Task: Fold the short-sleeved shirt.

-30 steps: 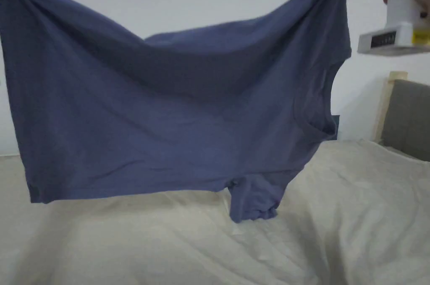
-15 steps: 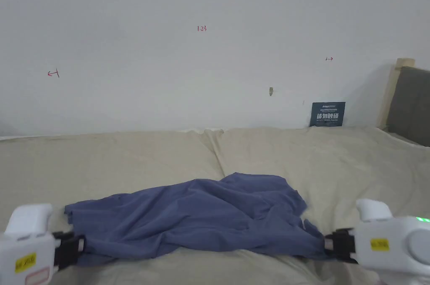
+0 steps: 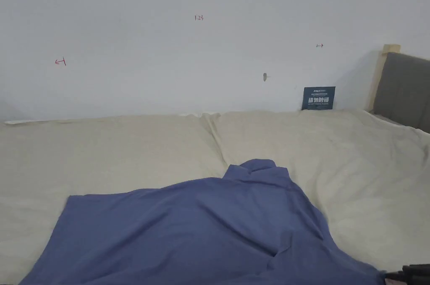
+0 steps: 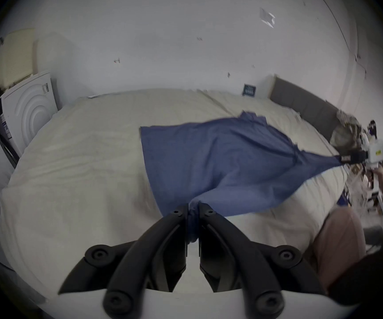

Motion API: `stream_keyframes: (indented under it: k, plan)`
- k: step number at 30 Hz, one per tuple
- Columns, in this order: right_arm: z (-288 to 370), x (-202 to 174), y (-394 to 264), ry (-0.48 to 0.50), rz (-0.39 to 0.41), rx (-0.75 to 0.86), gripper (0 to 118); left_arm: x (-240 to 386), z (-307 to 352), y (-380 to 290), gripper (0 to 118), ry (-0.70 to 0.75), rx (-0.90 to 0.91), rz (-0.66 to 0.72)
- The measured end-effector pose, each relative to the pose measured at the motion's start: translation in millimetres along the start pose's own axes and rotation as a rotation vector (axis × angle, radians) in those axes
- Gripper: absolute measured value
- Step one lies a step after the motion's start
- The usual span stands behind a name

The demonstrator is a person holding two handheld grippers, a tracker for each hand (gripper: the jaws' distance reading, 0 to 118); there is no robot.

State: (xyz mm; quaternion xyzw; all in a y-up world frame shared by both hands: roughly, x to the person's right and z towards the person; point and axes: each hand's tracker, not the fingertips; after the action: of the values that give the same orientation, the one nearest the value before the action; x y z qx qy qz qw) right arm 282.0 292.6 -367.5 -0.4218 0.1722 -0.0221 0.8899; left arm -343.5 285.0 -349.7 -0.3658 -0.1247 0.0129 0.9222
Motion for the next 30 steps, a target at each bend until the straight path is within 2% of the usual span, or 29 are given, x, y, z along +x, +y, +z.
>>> stream_keyframes:
  k: [2,5,6,10,12,14,15,16,17,18,19,20,21,22,23,27,29,30]
  plan:
    - [-0.1,-4.5,-15.8,-0.012,0.023,-0.040,2,3.4,3.0,-13.5,8,-0.006,-0.048,-0.039]
    - [-11.6,5.7,-33.3,0.004,-0.029,-0.130,2,2.7,-2.7,-34.8,8,0.001,-0.124,-0.057]
    - [-18.6,6.3,-38.6,0.002,-0.023,-0.168,2,2.4,-9.2,-40.1,8,0.008,-0.159,-0.070]
    - [-58.3,11.0,-47.6,-0.055,0.049,-0.310,2,1.3,-44.6,-60.7,8,0.061,-0.301,-0.189]
    - [-72.3,7.4,-49.5,-0.107,0.077,-0.347,2,0.1,-57.5,-68.8,8,0.065,-0.340,-0.198]
    - [-80.2,7.7,-49.6,-0.114,0.089,-0.366,3,1.2,-63.8,-72.4,8,0.059,-0.351,-0.200]
    - [-83.1,5.5,-48.7,-0.119,0.097,-0.371,9,3.2,-65.1,-76.1,14,0.067,-0.353,-0.207]
    - [-85.4,3.6,-48.6,-0.127,0.108,-0.372,19,3.2,-65.9,-76.8,26,0.071,-0.351,-0.208]
    - [-85.8,5.5,-50.6,-0.131,0.112,-0.370,28,1.5,-66.3,-77.2,50,0.078,-0.347,-0.200]
    - [-85.0,5.5,-52.2,-0.136,0.108,-0.367,32,-0.3,-66.7,-78.5,61,0.084,-0.346,-0.174]
    - [-82.4,6.1,-53.2,-0.140,0.095,-0.348,32,-2.0,-65.1,-82.2,61,0.089,-0.351,-0.146]
    - [-79.2,7.5,-53.7,-0.162,0.091,-0.326,51,-4.1,-64.4,-85.5,92,0.082,-0.363,-0.116]
    - [-76.6,10.1,-55.3,-0.168,0.086,-0.324,87,-4.9,-60.5,-88.1,118,0.064,-0.359,-0.096]
    - [-71.4,12.5,-55.3,-0.166,0.075,-0.314,102,-5.2,-51.9,-88.8,118,0.057,-0.335,-0.085]
    - [-63.1,12.8,-52.8,-0.175,0.042,-0.271,105,-2.6,-44.5,-87.3,117,0.056,-0.321,-0.071]
    - [-26.8,5.6,-42.4,-0.104,-0.075,-0.121,105,4.2,-9.9,-78.8,117,0.043,-0.164,0.062]
    - [-7.4,-7.4,-41.2,-0.048,-0.124,0.019,104,9.7,8.8,-75.5,117,0.047,-0.055,0.165]
    - [0.9,-15.8,-41.8,-0.019,-0.130,0.100,104,14.2,17.2,-76.3,114,0.054,0.006,0.207]
